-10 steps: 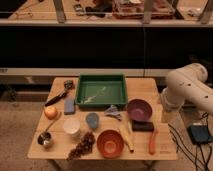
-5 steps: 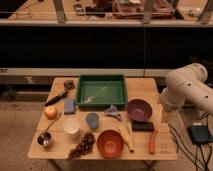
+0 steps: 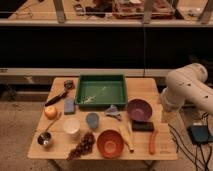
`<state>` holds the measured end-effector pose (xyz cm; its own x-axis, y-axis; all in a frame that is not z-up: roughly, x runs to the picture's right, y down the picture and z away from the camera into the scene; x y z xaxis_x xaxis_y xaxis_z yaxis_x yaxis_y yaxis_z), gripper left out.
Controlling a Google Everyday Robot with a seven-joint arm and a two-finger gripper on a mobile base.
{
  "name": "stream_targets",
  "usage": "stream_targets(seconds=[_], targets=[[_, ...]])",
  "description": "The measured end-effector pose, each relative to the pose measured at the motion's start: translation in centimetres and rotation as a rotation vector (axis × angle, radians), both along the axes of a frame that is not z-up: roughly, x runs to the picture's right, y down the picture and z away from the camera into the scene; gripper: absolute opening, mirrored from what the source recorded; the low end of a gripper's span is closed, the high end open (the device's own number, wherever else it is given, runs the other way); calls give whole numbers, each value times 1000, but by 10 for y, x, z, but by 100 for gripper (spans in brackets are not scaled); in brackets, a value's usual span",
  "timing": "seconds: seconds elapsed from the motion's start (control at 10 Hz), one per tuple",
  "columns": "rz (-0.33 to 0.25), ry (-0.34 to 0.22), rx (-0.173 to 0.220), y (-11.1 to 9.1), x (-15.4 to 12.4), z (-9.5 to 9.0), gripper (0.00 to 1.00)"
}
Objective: Place grapes in plastic cup
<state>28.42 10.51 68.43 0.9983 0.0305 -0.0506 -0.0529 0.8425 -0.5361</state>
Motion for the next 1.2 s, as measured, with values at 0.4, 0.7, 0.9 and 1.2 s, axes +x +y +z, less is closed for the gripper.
stream_targets(seconds=[0.4,0.7,0.9,1.2], targets=[[-17,-21,1,1,-4,-4,65],[-50,-88,17,14,-42,-28,65],[-68,-150,2,26,-88,-46,65],[-76,-159,-7,29,-98,-50,65]])
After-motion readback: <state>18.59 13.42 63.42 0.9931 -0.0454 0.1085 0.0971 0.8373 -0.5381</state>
